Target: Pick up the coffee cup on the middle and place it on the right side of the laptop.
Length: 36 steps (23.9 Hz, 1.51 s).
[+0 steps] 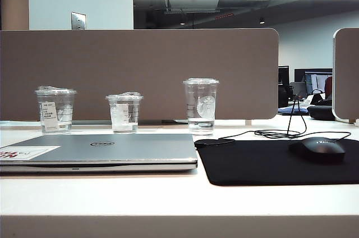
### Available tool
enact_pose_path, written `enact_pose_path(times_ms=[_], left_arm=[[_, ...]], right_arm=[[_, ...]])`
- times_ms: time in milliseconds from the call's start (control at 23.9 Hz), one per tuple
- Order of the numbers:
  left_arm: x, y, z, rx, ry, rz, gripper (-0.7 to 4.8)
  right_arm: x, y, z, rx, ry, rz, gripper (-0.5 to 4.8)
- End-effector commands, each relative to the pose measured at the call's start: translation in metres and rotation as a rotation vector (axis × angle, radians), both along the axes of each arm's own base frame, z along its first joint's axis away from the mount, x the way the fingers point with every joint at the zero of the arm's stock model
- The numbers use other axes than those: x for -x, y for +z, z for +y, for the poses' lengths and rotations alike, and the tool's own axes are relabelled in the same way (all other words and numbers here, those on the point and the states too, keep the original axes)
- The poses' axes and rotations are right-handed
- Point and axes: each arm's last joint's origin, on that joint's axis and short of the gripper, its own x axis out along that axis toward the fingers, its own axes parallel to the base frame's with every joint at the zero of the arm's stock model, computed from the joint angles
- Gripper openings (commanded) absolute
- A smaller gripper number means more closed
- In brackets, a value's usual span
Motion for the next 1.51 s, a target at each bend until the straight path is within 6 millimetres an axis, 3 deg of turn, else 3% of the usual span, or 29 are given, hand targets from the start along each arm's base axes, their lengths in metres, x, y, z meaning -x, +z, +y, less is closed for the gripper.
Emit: enact_pose_path(times_ms=[42, 335, 629, 712, 964, 1131, 1215, 1509], left_arm=[[0.0, 0.003, 0.0, -0.037, 0.012, -0.017, -0.04], [0.002, 0.01, 0.001, -0.064, 0.017, -0.028, -0.05], [0.03, 0.103, -0.001, -0.073, -0.029, -0.134, -0.05], [0.028, 0.131, -0.002, -0.107, -0.065, -0.072, -0.05], [0.009, 0.183, -0.004, -0.138, -0.138, -0.042, -0.05], [-0.002, 0.203, -0.005, -0.138, -0.152, -0.046, -0.05], [-0.016, 0.215, -0.007, -0.189, -0.147, -0.03, -0.05], [-0.057, 0.215, -0.019, -0.205, -0.216, -0.01, -0.05]], right_arm=[[0.0, 0.0, 0.0, 0.003, 0.0, -0.019, -0.05], [0.0, 0.008, 0.0, -0.032, -0.001, -0.093, -0.05], [0.014, 0.065, 0.001, -0.221, 0.019, -0.232, -0.05], [0.023, 0.084, 0.003, -0.216, 0.072, -0.224, -0.05], [0.028, 0.121, 0.005, -0.127, 0.144, -0.222, -0.05], [0.015, 0.148, 0.005, -0.115, 0.175, -0.176, -0.05], [-0.006, 0.175, 0.007, -0.122, 0.236, -0.112, -0.05], [-0.057, 0.217, 0.009, -0.112, 0.355, 0.086, -0.05]])
